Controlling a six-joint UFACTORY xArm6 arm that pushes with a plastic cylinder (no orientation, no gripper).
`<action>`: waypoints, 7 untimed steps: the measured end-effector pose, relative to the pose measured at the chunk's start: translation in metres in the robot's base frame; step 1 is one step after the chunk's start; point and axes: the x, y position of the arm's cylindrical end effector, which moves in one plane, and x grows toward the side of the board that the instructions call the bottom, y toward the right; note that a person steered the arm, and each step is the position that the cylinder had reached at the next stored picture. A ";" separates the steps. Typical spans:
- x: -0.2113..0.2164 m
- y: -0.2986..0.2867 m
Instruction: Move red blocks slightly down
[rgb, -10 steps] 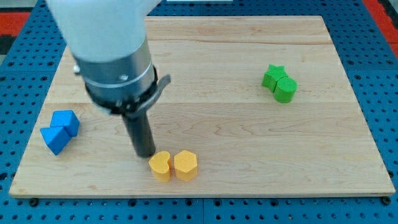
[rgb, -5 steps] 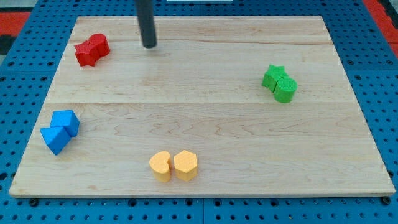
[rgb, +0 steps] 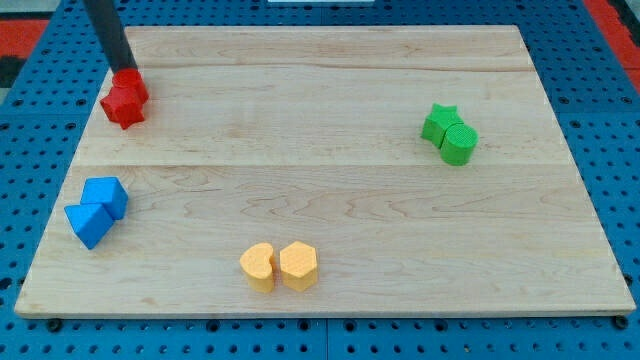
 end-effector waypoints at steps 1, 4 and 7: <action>0.004 0.011; 0.033 -0.017; 0.070 -0.021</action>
